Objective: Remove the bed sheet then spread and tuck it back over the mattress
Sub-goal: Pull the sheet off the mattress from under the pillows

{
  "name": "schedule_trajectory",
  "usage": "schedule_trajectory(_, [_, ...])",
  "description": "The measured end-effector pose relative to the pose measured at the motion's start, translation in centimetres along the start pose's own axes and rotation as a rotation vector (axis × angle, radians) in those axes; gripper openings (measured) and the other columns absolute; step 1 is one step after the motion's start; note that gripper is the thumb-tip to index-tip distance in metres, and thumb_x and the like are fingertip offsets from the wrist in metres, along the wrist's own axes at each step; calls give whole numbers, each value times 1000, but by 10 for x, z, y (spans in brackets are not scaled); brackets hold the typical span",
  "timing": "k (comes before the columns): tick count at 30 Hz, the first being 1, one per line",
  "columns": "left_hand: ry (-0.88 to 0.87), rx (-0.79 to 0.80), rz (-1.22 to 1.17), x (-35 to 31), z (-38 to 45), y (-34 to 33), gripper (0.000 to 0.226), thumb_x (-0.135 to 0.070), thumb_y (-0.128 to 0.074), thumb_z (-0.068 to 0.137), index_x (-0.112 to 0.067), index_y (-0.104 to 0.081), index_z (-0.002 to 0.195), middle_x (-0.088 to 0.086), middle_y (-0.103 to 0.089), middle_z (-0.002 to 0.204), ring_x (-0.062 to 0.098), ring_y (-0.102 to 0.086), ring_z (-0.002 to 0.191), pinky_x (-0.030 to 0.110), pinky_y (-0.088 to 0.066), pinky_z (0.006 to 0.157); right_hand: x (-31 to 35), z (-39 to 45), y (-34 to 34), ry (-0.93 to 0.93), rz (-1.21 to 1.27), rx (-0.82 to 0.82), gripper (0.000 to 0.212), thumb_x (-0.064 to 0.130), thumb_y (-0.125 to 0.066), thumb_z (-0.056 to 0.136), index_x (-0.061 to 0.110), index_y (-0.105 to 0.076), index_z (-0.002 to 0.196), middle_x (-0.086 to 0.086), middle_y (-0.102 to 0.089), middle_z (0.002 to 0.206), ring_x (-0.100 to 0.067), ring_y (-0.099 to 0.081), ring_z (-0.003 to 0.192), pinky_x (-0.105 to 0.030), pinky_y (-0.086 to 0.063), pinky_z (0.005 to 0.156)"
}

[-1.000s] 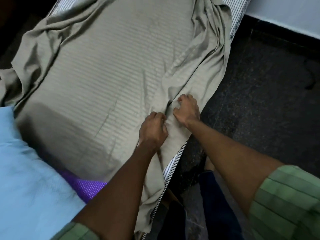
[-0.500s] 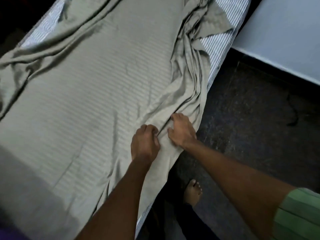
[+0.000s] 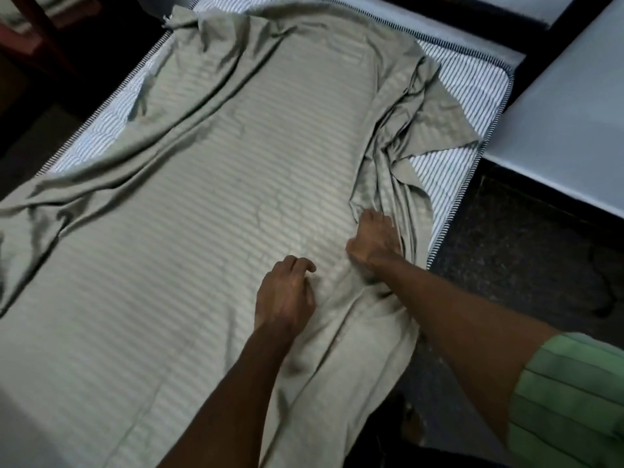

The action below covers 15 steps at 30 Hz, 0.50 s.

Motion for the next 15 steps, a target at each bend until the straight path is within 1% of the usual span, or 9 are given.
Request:
schedule_trajectory(2, [-50,18,28,-3,20,0,30,-7,-62,87,-20,-68,113,-1,-66,111,23,-64,95,39,-54,76,-1,14,1,-66,74,41,55,22,-71,80,7,-52,130,-17,-59,131,-37,-57,123,-40,-50,98])
schedule_trajectory(4, [-74,38,30,-8,40,-1,29,-8,-62,88,-19,-68,114,0,-66,113,23,-64,96,39,-54,76,-1,22,3,-76,72,60,48,21,-70,80,8,-57,124,-17,-64,125,-37,-62,118,-38,-53,93])
schedule_trajectory(6, [-77,50,27,-15,65,-1,29,-9,-61,89,-19,-68,115,0,-66,115,22,-63,98,39,-54,77,2,32,3,-44,30,79,44,29,-68,80,9,-62,119,-16,-67,121,-36,-64,115,-38,-53,92])
schedule_trajectory(7, [-83,52,25,-18,75,0,29,-10,-60,89,-19,-68,115,0,-66,115,22,-63,99,39,-54,78,4,34,4,-15,3,59,42,35,-67,81,10,-65,114,-15,-68,117,-35,-65,112,-38,-53,90])
schedule_trajectory(9, [-88,59,30,-27,106,-3,29,-10,-60,88,-18,-68,115,1,-65,115,23,-63,100,40,-53,78,6,54,9,57,-66,-74,42,46,-62,85,11,-68,108,-13,-69,112,-33,-66,108,-38,-52,89])
schedule_trajectory(11, [-90,69,56,-35,133,-2,31,-12,-61,88,-18,-66,118,2,-64,116,24,-63,103,42,-54,82,11,70,15,135,-100,-207,48,48,-60,85,11,-66,115,-14,-65,122,-33,-59,117,-43,-47,97])
schedule_trajectory(12, [-79,76,69,-41,159,-4,32,-15,-60,89,-18,-65,120,2,-63,118,25,-62,105,43,-53,84,12,91,21,158,-104,-241,51,47,-61,84,10,-63,120,-14,-61,128,-33,-54,122,-46,-43,100])
schedule_trajectory(13, [-63,79,83,-46,183,-5,32,-17,-59,91,-18,-64,122,3,-62,121,26,-61,107,44,-53,86,12,110,29,170,-102,-258,53,46,-62,83,10,-61,122,-14,-58,130,-34,-50,123,-47,-41,101])
schedule_trajectory(15, [-22,92,105,-57,231,-8,34,-21,-57,94,-17,-60,128,6,-58,127,28,-59,111,44,-51,88,12,148,51,181,-89,-310,52,46,-64,82,12,-58,120,-12,-55,126,-33,-49,120,-47,-39,99])
Point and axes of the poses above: each hand's wrist, its own z-axis towards the middle knuckle, its own y-axis out of the back of the hand, x = y × z, the point moved 6 cm from there along z, towards the middle knuckle
